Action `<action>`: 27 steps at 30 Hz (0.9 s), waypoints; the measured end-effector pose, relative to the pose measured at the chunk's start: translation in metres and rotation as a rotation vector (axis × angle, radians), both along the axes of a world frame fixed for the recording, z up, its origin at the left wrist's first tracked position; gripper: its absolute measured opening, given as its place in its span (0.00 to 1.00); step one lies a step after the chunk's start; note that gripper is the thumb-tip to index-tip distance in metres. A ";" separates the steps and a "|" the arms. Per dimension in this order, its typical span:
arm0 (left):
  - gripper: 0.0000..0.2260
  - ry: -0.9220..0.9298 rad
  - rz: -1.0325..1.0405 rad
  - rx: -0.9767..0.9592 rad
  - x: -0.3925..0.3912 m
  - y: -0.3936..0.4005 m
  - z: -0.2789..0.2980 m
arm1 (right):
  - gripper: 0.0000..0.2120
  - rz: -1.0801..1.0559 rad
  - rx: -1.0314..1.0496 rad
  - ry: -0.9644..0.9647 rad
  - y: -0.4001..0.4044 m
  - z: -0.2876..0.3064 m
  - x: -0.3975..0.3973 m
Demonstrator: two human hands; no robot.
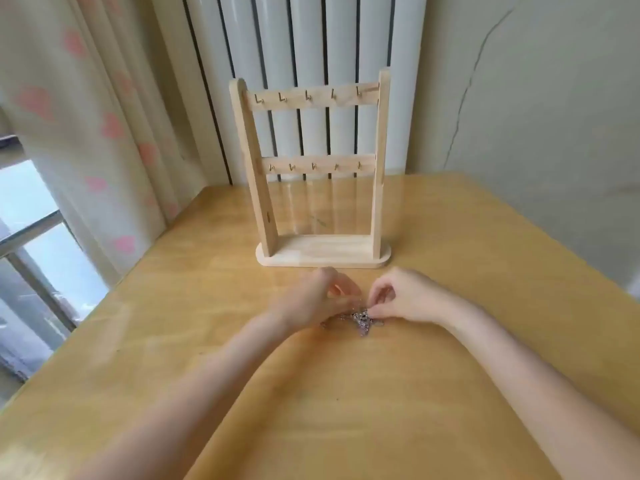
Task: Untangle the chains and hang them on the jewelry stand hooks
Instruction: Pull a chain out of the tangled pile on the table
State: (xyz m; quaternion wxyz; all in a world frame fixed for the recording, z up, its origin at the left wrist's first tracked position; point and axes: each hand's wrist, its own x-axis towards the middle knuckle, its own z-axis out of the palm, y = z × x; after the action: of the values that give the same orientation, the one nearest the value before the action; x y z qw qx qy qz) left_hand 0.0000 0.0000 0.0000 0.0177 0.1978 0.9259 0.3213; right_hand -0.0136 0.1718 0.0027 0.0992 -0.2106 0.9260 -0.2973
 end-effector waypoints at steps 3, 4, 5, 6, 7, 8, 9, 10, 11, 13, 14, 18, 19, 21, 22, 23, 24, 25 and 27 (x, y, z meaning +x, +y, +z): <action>0.07 0.050 0.032 -0.050 0.003 0.005 -0.010 | 0.07 -0.091 -0.034 0.116 -0.008 -0.015 0.008; 0.07 0.059 0.051 -0.039 0.004 0.006 -0.016 | 0.09 -0.122 -0.069 0.159 -0.010 -0.023 0.010; 0.07 0.063 0.059 -0.008 0.003 0.004 -0.022 | 0.11 -0.155 -0.151 0.182 -0.012 -0.028 0.011; 0.06 0.079 0.066 0.023 0.002 0.002 -0.027 | 0.13 -0.201 -0.259 0.190 -0.011 -0.030 0.010; 0.05 0.096 0.069 0.047 0.000 0.000 -0.031 | 0.14 -0.237 -0.382 0.186 -0.009 -0.029 0.008; 0.03 0.117 0.068 0.090 -0.002 -0.002 -0.033 | 0.13 -0.261 -0.513 0.175 -0.007 -0.026 0.007; 0.01 0.104 0.071 0.167 -0.002 -0.003 -0.033 | 0.12 -0.273 -0.646 0.149 -0.005 -0.023 0.007; 0.05 0.084 0.095 0.273 -0.003 -0.002 -0.031 | 0.11 -0.288 -0.772 0.114 -0.004 -0.019 0.008; 0.07 0.047 0.127 0.414 -0.003 -0.003 -0.030 | 0.09 -0.299 -0.884 0.076 -0.003 -0.017 0.010; 0.06 -0.056 0.179 0.702 -0.001 -0.005 -0.021 | 0.08 -0.313 -1.035 0.014 -0.002 -0.010 0.015; 0.06 -0.113 0.174 0.823 0.001 -0.006 -0.016 | 0.08 -0.312 -1.084 -0.015 -0.003 -0.007 0.017; 0.05 -0.348 0.156 1.163 0.003 -0.006 -0.006 | 0.08 -0.265 -1.312 -0.212 -0.011 -0.003 0.020; 0.04 -0.353 0.183 1.155 0.002 -0.004 -0.006 | 0.08 -0.259 -1.346 -0.253 -0.013 -0.003 0.019; 0.03 -0.335 0.225 1.090 0.002 -0.003 -0.009 | 0.09 -0.254 -1.388 -0.317 -0.016 -0.007 0.019; 0.03 -0.324 0.240 1.069 0.002 -0.003 -0.010 | 0.09 -0.260 -1.411 -0.336 -0.016 -0.008 0.019; 0.04 -0.309 0.248 1.051 0.002 -0.004 -0.010 | 0.08 -0.264 -1.439 -0.346 -0.015 -0.009 0.018; 0.05 -0.293 0.252 1.030 0.003 -0.006 -0.010 | 0.08 -0.265 -1.462 -0.350 -0.013 -0.009 0.018; 0.06 -0.276 0.253 1.002 0.003 -0.007 -0.009 | 0.08 -0.262 -1.476 -0.348 -0.011 -0.009 0.019; 0.06 -0.244 0.239 0.953 0.006 -0.007 -0.007 | 0.07 -0.234 -1.485 -0.344 -0.009 -0.008 0.020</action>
State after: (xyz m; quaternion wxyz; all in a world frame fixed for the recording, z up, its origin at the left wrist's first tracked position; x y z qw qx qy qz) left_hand 0.0060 -0.0069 -0.0067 -0.0035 0.0377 0.6838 0.7287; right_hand 0.0064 0.1631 -0.0051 0.0425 -0.0734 0.4715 -0.8778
